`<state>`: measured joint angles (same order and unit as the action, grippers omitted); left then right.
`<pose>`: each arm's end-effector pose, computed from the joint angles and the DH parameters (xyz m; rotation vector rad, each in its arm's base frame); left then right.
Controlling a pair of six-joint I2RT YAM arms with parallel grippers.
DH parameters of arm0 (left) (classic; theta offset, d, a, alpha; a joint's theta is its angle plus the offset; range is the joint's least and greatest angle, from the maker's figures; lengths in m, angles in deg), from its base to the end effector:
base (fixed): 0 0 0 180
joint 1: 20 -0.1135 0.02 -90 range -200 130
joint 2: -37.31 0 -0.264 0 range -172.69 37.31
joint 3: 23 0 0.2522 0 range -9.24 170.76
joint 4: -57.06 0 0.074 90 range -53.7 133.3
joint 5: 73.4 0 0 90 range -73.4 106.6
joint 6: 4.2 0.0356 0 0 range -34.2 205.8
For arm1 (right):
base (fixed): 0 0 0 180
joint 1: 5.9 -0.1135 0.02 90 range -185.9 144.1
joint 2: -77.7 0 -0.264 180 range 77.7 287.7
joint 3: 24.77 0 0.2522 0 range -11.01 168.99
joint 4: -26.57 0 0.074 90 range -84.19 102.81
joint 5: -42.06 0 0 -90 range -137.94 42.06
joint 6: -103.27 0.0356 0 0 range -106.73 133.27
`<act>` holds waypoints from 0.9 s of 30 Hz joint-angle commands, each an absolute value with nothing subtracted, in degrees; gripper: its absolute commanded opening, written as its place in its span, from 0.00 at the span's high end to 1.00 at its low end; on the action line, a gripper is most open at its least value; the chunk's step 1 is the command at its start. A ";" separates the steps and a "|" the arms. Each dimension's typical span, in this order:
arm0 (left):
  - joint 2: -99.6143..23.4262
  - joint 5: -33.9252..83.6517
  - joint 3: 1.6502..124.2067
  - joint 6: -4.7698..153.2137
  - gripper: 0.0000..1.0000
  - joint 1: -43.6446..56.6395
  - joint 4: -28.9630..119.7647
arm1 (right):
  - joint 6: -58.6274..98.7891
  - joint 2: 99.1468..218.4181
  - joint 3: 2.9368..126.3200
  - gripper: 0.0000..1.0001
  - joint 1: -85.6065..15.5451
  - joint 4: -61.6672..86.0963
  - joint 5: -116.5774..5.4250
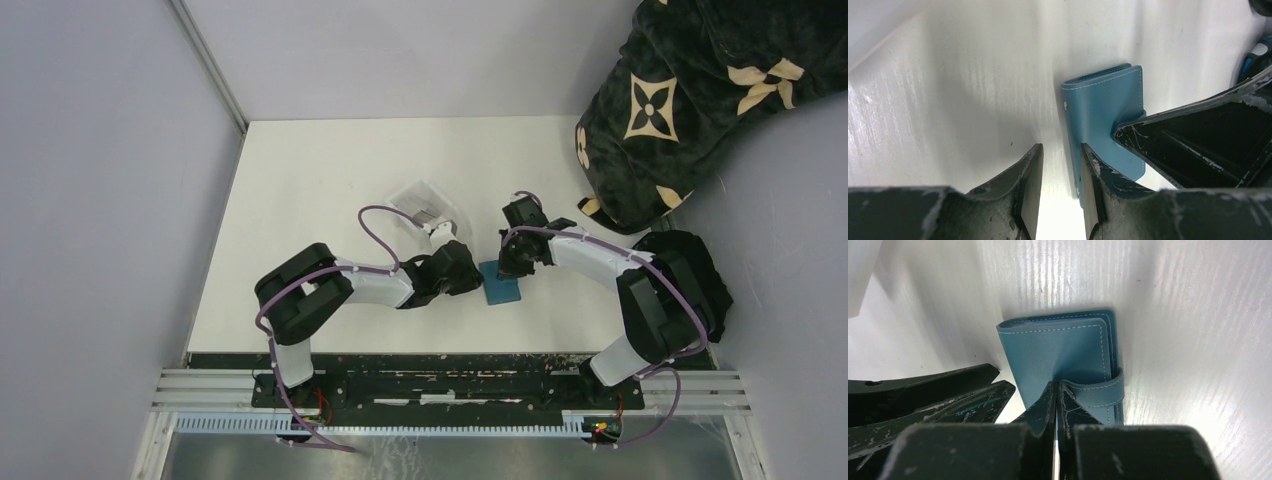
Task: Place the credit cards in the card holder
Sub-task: Close the card holder at the center of the board.
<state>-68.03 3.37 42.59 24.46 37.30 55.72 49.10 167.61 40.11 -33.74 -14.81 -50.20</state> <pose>0.2044 -0.3033 0.1354 -0.2111 2.3943 -0.7968 0.2575 0.1376 0.1704 0.1830 2.7848 0.3542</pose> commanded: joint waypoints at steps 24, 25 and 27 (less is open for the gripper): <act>-71.33 6.58 56.55 36.06 0.59 37.79 44.53 | 54.79 167.00 23.93 0.99 -20.81 -5.37 -58.06; -71.59 6.69 56.97 36.24 0.59 37.89 44.04 | 55.26 166.41 23.29 0.99 -20.80 -5.24 -57.97; -72.13 7.01 57.63 36.52 0.59 37.90 43.45 | 56.26 165.64 22.34 0.99 -20.70 -5.36 -57.89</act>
<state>-70.98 6.36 54.70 33.20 37.43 45.69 57.23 163.76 27.43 -21.43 0.84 -68.95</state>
